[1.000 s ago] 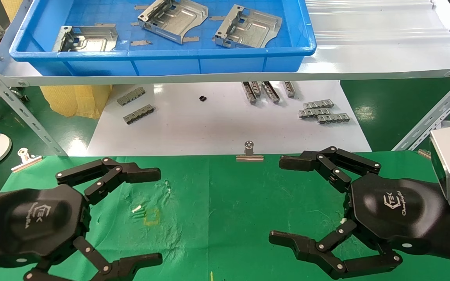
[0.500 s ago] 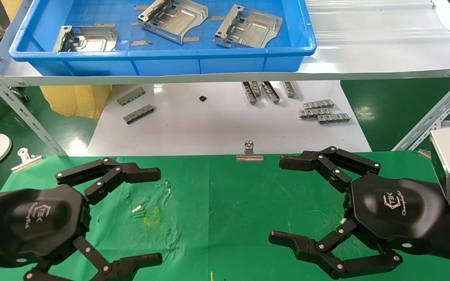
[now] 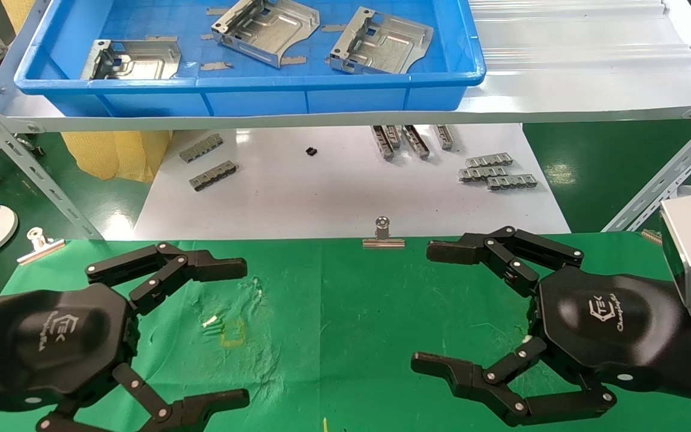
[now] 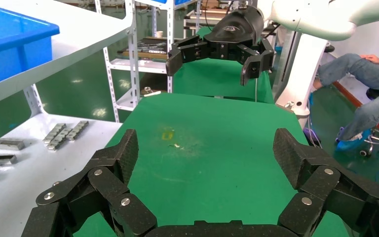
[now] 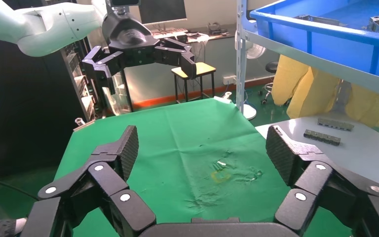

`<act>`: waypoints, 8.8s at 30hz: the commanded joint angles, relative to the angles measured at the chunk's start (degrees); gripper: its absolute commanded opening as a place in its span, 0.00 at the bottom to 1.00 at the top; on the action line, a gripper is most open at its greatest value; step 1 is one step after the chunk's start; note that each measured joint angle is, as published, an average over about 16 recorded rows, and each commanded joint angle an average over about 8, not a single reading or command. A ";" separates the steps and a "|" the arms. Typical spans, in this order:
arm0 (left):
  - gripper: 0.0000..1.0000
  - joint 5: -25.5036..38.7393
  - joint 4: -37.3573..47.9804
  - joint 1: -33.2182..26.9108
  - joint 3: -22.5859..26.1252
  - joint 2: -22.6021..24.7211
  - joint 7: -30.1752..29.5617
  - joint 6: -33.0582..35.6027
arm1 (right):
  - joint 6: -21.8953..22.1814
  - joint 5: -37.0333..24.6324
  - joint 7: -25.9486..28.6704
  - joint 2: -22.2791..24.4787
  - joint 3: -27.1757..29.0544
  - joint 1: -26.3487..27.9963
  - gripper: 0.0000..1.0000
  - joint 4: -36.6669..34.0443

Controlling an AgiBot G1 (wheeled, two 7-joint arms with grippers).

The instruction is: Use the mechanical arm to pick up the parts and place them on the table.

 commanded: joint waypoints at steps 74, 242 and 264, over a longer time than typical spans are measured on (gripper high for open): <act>0.00 36.66 73.25 -55.64 14.51 40.08 10.61 -39.94 | 0.00 0.00 0.00 0.00 0.00 0.00 0.00 0.00; 1.00 7.30 25.74 -11.59 7.77 6.66 14.22 2.12 | 0.03 0.02 -0.01 0.02 0.00 -0.01 1.00 -0.02; 1.00 -0.08 -0.30 0.12 -0.05 -0.06 0.02 0.03 | 0.04 0.03 -0.01 0.02 0.00 -0.02 1.00 -0.02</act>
